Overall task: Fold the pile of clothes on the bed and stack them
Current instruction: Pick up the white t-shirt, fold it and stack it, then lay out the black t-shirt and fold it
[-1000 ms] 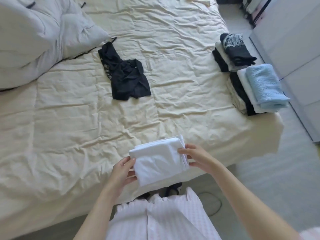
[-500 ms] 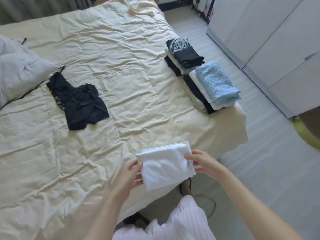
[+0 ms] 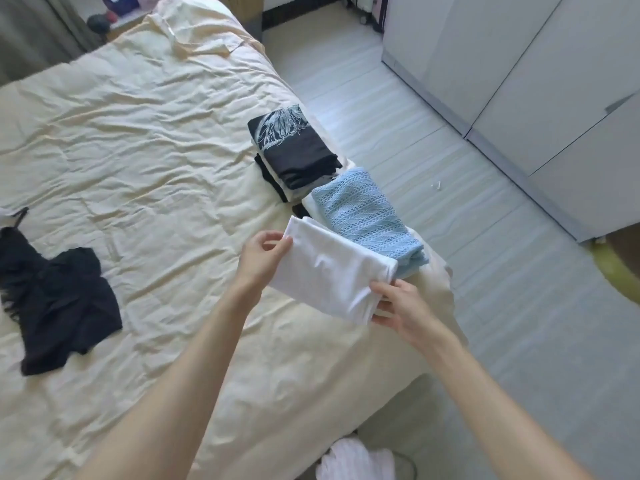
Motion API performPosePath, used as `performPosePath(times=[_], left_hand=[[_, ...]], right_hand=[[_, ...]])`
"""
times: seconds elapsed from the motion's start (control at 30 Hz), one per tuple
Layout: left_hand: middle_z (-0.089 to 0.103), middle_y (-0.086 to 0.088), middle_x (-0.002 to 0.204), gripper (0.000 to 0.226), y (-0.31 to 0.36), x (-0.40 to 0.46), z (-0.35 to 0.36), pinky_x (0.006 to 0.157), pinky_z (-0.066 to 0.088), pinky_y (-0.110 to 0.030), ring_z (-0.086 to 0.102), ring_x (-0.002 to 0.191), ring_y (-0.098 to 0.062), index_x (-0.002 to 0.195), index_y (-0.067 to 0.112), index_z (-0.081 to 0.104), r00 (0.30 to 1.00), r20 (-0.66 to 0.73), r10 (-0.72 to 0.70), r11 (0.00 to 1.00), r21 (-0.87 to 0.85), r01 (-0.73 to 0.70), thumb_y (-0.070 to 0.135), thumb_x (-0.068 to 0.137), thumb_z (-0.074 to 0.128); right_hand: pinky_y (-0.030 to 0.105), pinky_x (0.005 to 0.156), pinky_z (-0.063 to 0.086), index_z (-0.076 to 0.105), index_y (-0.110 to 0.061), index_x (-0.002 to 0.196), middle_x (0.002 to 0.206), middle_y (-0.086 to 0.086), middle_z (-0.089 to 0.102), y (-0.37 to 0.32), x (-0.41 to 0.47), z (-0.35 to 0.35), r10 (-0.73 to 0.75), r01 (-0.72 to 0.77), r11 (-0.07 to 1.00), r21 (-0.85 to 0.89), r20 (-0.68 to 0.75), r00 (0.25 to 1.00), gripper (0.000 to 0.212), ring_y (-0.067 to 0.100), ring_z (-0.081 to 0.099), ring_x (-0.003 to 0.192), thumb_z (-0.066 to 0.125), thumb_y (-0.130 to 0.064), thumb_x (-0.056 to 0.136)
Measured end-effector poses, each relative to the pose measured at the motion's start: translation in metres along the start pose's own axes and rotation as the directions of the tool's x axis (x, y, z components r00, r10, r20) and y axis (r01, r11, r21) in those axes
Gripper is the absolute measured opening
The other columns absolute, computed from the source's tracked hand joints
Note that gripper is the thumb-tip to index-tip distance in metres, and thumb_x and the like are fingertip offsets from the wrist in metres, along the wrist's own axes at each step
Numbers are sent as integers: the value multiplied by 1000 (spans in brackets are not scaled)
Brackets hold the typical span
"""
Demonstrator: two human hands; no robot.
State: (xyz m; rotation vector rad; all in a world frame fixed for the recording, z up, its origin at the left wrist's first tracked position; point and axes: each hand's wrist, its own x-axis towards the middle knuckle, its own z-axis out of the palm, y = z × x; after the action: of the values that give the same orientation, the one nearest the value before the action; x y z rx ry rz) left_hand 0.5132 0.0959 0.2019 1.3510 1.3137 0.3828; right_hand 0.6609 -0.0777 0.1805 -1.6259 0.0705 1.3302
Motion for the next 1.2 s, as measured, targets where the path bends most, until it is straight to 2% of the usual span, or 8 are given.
performPosePath(times=[0.27, 0.4, 0.53, 0.67, 0.77, 0.87, 0.97, 1.2], left_hand=[[61, 4, 84, 10, 97, 114, 106, 55, 38, -19, 54, 71, -1, 94, 23, 59, 949, 136, 285, 878, 360, -316, 32, 90, 60], [57, -11, 123, 32, 78, 136, 146, 81, 42, -29, 54, 111, -23, 125, 15, 52, 932, 275, 237, 778, 520, -352, 25, 94, 52], [12, -13, 157, 62, 44, 126, 162, 114, 18, -48, 13, 143, -32, 149, 25, 18, 835, 516, 190, 384, 744, -547, 34, 95, 48], [-13, -6, 158, 64, 20, 111, 165, 112, -7, -55, -16, 144, -32, 150, 35, 8, 740, 612, 280, 103, 747, -657, 43, 96, 42], [-16, -5, 158, 60, 12, 109, 164, 111, -11, -55, -19, 143, -32, 150, 35, 5, 760, 616, 210, 101, 759, -643, 43, 98, 35], [-14, -5, 158, 58, 10, 114, 163, 112, -9, -55, -19, 143, -31, 150, 34, 5, 766, 627, 140, 107, 760, -641, 45, 99, 30], [-8, -4, 159, 56, 21, 121, 162, 114, -3, -53, -14, 144, -29, 150, 32, 9, 759, 642, 111, 134, 747, -652, 42, 100, 31], [-2, -4, 159, 54, 19, 87, 118, 117, 5, -41, -6, 146, -24, 150, 29, 17, 809, 555, 192, 349, 732, -585, 34, 100, 37]], right_hand=[[48, 87, 52, 56, -5, 111, 99, 12, 62, -58, 67, -17, 41, 24, 909, 415, -145, 989, 20, 28, 61, 96, 57, -7, 91], [49, 82, 53, 56, -1, 102, 100, 17, 60, -51, 95, -21, 190, -90, 888, 451, -181, 965, 12, 31, 59, 96, 55, -2, 90], [44, 71, 55, 57, -2, 98, 95, 16, 62, -41, 103, -28, 274, -184, 880, 437, -153, 949, 7, 29, 61, 93, 56, -4, 91], [38, 73, 55, 59, -7, 105, 102, 12, 66, -40, 96, -33, 183, -119, 949, 293, -199, 963, 15, 24, 65, 93, 58, -12, 91], [37, 94, 45, 48, -9, 126, 124, 8, 53, -34, 88, -37, -252, 102, 939, -328, -457, 853, 41, 26, 52, 115, 60, -21, 89], [35, 109, 26, 44, -10, 138, 146, 11, 37, -34, 86, -38, -673, 233, 496, -836, -201, 712, 46, 26, 31, 136, 52, -17, 94], [40, 117, 4, 31, -19, 146, 158, 4, 14, -35, 94, -39, -510, 196, 171, -966, 84, 856, 44, 18, 7, 146, 31, -25, 102], [43, 115, -3, 23, -21, 148, 159, 4, 10, -47, 87, -28, -500, 166, 84, -983, 102, 860, 50, 17, 3, 147, 30, -33, 101]])
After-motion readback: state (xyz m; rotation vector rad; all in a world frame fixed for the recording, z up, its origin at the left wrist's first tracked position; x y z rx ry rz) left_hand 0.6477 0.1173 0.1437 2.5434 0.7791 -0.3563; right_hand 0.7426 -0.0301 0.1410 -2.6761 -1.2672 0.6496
